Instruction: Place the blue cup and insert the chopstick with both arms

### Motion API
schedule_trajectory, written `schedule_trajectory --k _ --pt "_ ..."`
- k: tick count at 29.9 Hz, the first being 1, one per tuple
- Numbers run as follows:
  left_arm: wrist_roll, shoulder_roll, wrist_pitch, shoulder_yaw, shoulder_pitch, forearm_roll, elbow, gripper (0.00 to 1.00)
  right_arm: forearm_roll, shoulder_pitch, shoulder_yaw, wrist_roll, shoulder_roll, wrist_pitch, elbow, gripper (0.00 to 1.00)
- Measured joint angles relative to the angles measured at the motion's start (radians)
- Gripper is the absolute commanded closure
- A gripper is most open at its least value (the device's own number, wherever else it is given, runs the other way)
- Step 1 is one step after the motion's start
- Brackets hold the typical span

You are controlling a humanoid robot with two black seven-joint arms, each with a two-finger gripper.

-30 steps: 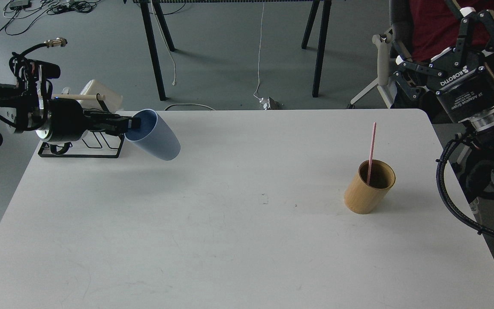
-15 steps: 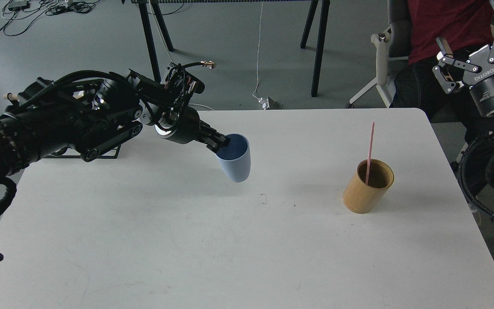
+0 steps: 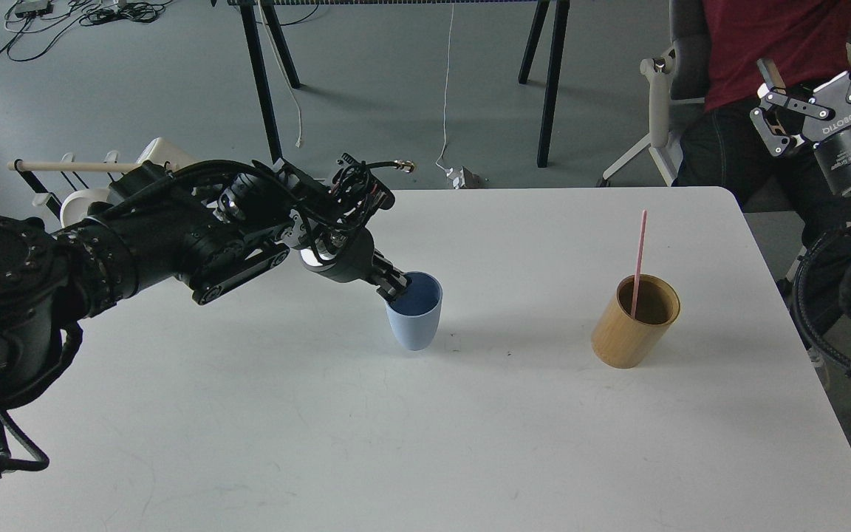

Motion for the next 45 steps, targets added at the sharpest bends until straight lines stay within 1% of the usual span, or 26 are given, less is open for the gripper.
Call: schedule_trajectory --k 10,14,20,26,29,31,32,33,34,40,45 --pt "0.000 -0.022 0.000 -0.002 0.029 -0.001 0.026 0.91 0.000 -0.001 -0.001 0.000 -0.004 0.000 0.001 0.05" --pt "0.000 -0.022 0.000 -0.003 0.031 -0.002 0.029 0.84 0.000 -0.001 -0.002 0.000 -0.004 0.002 0.001 0.05" --pt "0.000 -0.005 0.000 -0.016 0.027 -0.020 0.024 0.71 0.000 -0.004 -0.003 0.000 -0.003 0.002 0.001 0.05" --pt "0.000 0.012 0.000 -0.036 0.025 -0.031 0.017 0.49 0.000 -0.004 -0.003 0.000 -0.003 0.004 0.001 0.05" --pt "0.000 0.020 0.000 -0.056 0.025 -0.044 0.014 0.29 0.000 -0.005 -0.004 0.000 -0.003 0.006 0.001 0.05" --pt "0.000 0.025 0.000 -0.071 0.025 -0.052 0.012 0.13 0.000 -0.005 -0.005 0.000 -0.003 0.006 0.001 0.05" --pt "0.000 0.030 0.000 -0.083 0.025 -0.059 0.011 0.07 0.000 -0.005 -0.006 0.000 -0.003 0.007 0.001 0.05" --pt "0.000 0.035 0.000 -0.098 0.025 -0.068 0.011 0.03 0.000 -0.005 -0.006 0.000 -0.002 0.008 0.001 0.05" --pt "0.000 0.042 0.000 -0.115 0.025 -0.082 0.011 0.02 0.000 -0.005 -0.006 0.000 -0.002 0.009 0.002 0.05" --pt "0.000 0.099 0.000 -0.219 0.030 -0.220 0.011 0.01 -0.004 -0.003 -0.010 0.000 -0.004 0.014 0.013 0.05" --pt "0.000 0.151 0.000 -0.342 0.035 -0.434 -0.004 0.01 -0.018 0.002 -0.012 0.000 -0.010 0.014 0.015 0.04"
